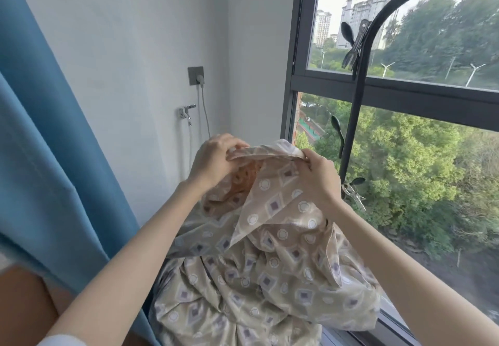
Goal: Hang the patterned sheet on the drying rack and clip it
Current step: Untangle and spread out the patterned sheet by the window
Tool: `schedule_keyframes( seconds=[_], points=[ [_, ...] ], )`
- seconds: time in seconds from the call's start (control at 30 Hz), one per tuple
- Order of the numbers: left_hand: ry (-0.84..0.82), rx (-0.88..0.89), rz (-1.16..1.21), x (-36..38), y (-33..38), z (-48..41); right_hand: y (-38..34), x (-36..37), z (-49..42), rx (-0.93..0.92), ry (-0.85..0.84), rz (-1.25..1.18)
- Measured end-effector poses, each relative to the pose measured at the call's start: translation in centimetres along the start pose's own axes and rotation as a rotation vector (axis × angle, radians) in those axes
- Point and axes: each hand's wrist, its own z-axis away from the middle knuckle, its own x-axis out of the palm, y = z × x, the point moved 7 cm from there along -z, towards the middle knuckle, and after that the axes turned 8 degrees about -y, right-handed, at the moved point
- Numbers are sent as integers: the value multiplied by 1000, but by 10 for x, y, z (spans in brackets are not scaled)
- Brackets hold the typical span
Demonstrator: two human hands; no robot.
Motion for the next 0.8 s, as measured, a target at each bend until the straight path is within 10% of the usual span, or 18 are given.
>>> schedule_keyframes(
  seconds=[0.33,0.57,0.8],
  points=[
    [-16,-793,225,35,-76,85,34,-27,17,157,2,-242],
    [222,-623,490,-22,-17,25,23,-12,37,213,-423,46],
    [160,-326,169,-82,42,-36,-63,-49,49,-229,-150,344]
  ],
)
